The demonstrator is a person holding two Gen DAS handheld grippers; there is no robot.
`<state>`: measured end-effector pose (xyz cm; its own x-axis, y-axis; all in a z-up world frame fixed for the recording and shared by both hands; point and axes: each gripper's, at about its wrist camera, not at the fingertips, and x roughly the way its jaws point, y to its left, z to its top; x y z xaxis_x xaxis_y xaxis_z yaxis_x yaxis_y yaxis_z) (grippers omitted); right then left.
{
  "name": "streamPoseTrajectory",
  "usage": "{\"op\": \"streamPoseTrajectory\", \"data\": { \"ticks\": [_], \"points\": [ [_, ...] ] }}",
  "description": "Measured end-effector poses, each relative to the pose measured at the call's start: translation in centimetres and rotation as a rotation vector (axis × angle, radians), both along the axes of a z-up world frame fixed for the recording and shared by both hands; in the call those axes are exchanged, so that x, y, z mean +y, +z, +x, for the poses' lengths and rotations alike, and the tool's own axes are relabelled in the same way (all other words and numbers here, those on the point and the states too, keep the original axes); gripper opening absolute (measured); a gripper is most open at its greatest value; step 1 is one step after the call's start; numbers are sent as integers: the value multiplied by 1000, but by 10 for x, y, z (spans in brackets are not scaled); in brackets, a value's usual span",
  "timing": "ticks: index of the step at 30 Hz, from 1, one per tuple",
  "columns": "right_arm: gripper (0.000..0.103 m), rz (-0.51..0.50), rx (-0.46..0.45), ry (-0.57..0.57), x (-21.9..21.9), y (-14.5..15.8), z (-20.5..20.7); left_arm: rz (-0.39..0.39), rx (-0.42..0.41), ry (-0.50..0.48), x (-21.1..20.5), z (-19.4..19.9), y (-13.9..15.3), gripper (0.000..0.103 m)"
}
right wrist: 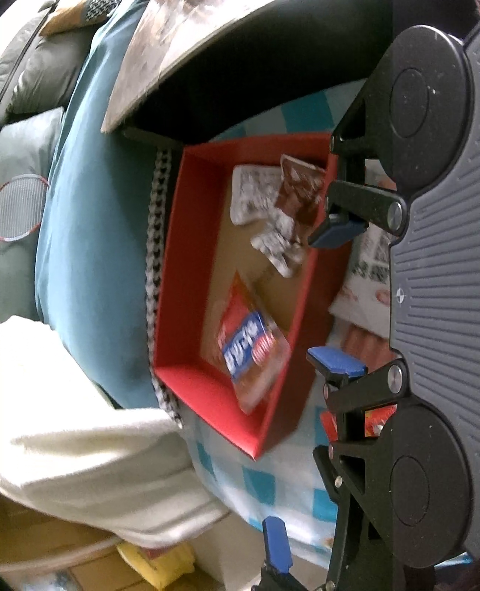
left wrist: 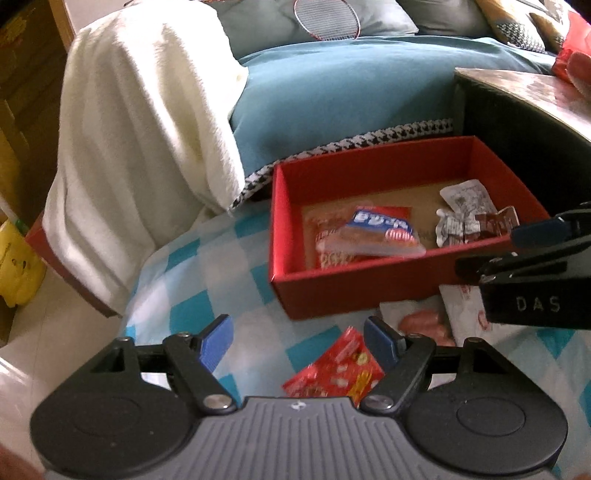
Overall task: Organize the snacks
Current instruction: 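Lift both open grippers out of the box toward the loose snacks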
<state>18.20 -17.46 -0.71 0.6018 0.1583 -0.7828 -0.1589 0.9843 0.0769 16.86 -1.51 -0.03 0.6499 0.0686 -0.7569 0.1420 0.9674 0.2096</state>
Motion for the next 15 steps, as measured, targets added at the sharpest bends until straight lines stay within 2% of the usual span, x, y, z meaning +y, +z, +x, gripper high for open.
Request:
{"op": "streamPoseTrajectory", "data": {
  "ticks": [10,15],
  "points": [
    [67,16,17,11,17,-2,-25,-18,30,22,21,-28,-1,72],
    [69,24,34,17,21,-5,-35,-64,73,50,36,-37,-2,72]
  ]
}}
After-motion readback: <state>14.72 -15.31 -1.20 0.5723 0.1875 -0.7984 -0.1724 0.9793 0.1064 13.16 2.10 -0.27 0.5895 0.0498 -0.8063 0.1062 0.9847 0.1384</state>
